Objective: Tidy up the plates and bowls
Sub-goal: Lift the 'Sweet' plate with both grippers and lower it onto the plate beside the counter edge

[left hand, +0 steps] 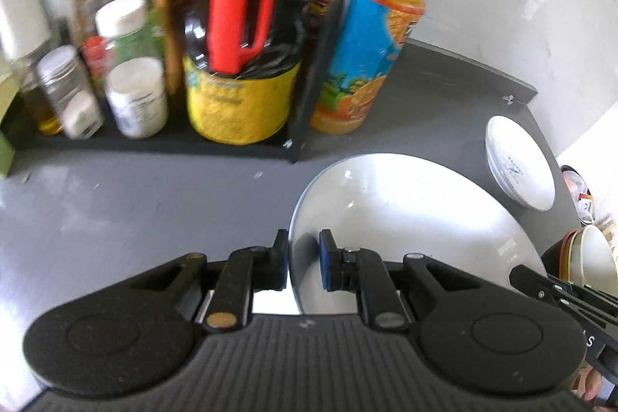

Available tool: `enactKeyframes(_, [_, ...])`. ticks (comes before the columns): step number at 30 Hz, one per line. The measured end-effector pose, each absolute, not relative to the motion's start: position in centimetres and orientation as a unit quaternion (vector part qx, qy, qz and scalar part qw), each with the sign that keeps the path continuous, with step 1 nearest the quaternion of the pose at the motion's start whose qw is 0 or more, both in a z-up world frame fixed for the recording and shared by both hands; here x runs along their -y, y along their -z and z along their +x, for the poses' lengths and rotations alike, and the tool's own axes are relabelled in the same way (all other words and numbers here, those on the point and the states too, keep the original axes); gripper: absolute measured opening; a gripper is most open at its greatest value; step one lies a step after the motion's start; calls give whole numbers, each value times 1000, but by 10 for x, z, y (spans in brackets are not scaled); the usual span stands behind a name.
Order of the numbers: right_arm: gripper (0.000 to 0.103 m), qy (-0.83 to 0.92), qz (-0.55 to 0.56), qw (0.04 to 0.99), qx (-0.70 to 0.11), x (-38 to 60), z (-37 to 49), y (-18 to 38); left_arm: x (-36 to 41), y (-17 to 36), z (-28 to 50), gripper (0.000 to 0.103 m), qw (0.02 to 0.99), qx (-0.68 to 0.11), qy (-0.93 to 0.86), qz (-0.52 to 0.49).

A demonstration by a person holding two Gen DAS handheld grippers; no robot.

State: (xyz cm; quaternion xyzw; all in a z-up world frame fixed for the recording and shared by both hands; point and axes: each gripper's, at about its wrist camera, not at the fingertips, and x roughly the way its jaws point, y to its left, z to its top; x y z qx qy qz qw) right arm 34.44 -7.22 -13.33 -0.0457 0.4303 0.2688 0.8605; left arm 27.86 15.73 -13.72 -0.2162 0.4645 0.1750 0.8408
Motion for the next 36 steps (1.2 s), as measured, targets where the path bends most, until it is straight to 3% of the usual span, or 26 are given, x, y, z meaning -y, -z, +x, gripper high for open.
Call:
enactKeyframes(15, [13,-303,-57,847,-434,72,304,136,-152,132,216,14,827,-465,-213,-234])
enactKeyframes(36, [13,-312,-85,830,-453,76,288,147,-144,157,193,16,801,-491,-229,-255])
